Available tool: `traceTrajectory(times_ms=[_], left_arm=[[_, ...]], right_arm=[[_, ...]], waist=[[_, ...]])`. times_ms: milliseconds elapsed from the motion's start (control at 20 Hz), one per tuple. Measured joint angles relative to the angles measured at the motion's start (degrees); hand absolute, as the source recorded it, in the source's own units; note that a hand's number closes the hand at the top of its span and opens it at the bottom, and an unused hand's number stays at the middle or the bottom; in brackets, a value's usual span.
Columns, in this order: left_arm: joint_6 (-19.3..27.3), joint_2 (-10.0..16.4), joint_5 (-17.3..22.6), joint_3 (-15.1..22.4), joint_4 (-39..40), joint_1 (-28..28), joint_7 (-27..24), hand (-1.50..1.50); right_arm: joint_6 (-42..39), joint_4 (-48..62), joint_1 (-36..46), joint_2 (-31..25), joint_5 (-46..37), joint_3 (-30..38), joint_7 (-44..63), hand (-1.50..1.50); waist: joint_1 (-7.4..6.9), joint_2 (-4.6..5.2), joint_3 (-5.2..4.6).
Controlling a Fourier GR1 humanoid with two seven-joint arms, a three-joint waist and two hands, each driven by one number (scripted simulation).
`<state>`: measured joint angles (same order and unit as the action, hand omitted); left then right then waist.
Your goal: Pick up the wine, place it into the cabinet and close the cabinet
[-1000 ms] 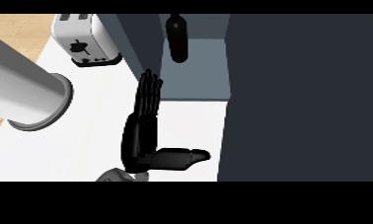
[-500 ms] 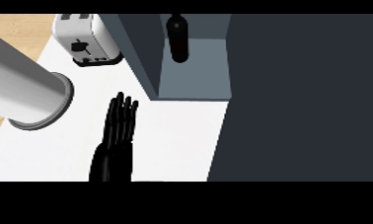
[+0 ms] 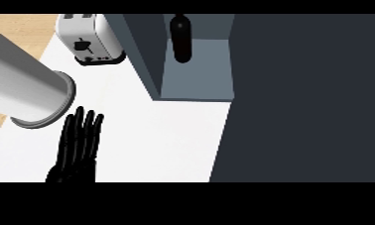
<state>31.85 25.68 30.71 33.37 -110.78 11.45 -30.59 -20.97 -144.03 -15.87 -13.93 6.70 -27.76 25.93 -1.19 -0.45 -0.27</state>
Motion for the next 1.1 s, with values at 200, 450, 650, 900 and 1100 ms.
traceTrajectory(times_ms=[200, 450, 650, 900, 1100], left_arm=[[-2.18, 2.76, 1.79, -2.38, -3.11, 3.86, -0.92, -1.5], [-5.42, 5.74, 4.69, -6.06, -4.8, 6.54, -1.12, -1.5], [-8.38, 8.25, 7.08, -9.23, -6.03, 8.46, -1.28, -1.5], [-12.68, 10.96, 10.26, -13.25, -7.08, 10.68, -1.67, -1.5], [-16.64, 13.42, 13.36, -17.42, -6.97, 12.01, -1.63, -1.5]], right_arm=[[1.21, 0.34, 1.86, 1.04, -0.27, -0.64, 2.79, 1.5], [3.26, 1.52, 6.26, 4.04, -0.97, -0.78, 6.12, 1.5], [6.01, 4.25, 11.07, 8.23, -1.74, -3.68, 8.59, 1.5], [15.01, 8.84, 20.85, 11.39, -3.46, -11.81, 11.28, 1.5], [24.21, 14.59, 31.43, 12.9, -3.27, -16.1, 11.96, 1.5]], waist=[[-0.56, -0.07, -0.06], [-1.32, -0.07, -0.16], [-2.13, -0.07, -0.19], [-2.5, 0.02, -0.2], [-2.82, 0.2, -0.17]])
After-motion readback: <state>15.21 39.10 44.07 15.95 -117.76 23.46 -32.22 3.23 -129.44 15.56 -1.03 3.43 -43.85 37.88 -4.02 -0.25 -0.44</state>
